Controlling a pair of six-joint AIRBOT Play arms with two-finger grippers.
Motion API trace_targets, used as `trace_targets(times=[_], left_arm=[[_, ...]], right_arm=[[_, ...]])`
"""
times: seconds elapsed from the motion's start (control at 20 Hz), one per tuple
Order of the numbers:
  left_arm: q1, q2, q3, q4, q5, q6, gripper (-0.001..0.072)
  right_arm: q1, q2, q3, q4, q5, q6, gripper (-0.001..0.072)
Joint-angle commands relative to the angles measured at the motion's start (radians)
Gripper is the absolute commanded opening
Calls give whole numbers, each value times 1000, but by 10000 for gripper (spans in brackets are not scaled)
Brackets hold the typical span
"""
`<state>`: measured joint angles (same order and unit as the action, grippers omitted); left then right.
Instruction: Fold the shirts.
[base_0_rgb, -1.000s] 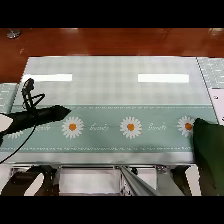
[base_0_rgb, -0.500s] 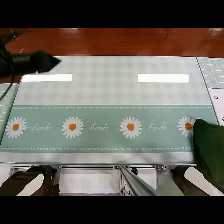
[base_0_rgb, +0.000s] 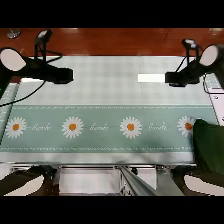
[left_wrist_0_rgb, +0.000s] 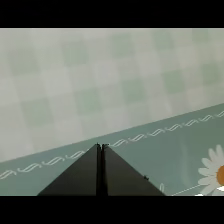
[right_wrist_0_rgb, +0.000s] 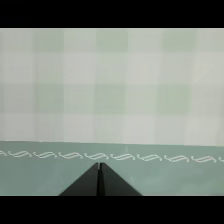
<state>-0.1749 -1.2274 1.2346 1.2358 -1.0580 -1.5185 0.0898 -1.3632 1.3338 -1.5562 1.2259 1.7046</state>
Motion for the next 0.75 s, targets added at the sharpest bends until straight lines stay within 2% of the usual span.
trace_targets(times=[0.0,0.2,0.7], left_arm=[[41,-24,-57,58,2,-41,27],[50,-25,-56,58,-69,-39,28],[50,-25,-56,58,-69,-39,27]], right_arm=[[50,-21,-83,-113,-55,49,29],[50,-17,-83,-106,-56,50,29],[50,-17,-83,-106,-56,50,29]])
